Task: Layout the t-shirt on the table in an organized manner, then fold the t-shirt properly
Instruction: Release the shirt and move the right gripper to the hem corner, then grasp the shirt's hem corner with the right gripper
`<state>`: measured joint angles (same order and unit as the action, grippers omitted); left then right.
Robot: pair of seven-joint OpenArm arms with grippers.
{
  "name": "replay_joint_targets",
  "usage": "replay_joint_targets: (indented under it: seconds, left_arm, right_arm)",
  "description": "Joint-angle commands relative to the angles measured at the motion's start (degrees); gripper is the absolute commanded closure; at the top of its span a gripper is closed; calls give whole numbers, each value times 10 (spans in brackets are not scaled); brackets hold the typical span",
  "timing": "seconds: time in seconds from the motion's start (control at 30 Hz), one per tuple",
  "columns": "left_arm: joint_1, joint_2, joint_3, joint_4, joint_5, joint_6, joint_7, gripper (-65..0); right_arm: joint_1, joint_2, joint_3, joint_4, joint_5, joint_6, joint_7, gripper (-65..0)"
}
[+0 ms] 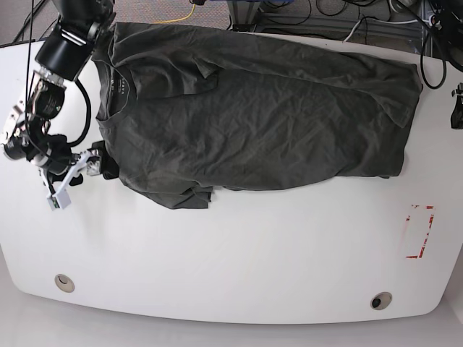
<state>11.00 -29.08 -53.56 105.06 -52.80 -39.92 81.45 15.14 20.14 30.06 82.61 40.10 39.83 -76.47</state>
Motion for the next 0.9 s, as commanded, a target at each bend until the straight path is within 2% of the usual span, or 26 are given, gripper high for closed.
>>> replay_joint_targets:
  seconds: [0.0,0.3,0.47,0.6,0.8,0.87]
  left_arm:
    - [-28,-12,0,7,-18,-1,-14,-379]
    - [-109,-7,5,7,0,-1,-14,-379]
    - [-149,12,38,6,23,-1,-14,-379]
    - [-169,18,71,6,52,-1,-14,-379]
    - [-196,49,102,6,113,-1,-14,-379]
    - [-199,55,104,6,126,-1,-14,-379]
  right_arm:
    - [46,9,-24,-39,14,2,37,-650]
    - [144,13,-139,-192,14,2,123,-650]
    - [181,14,-202,-289,14,2,195,-650]
    - [205,14,-247,-365,14,2,247,-650]
    - [216,20,-313,-449,14,2,327,-650]
    - [216,21,-327,-460,14,2,338,-650]
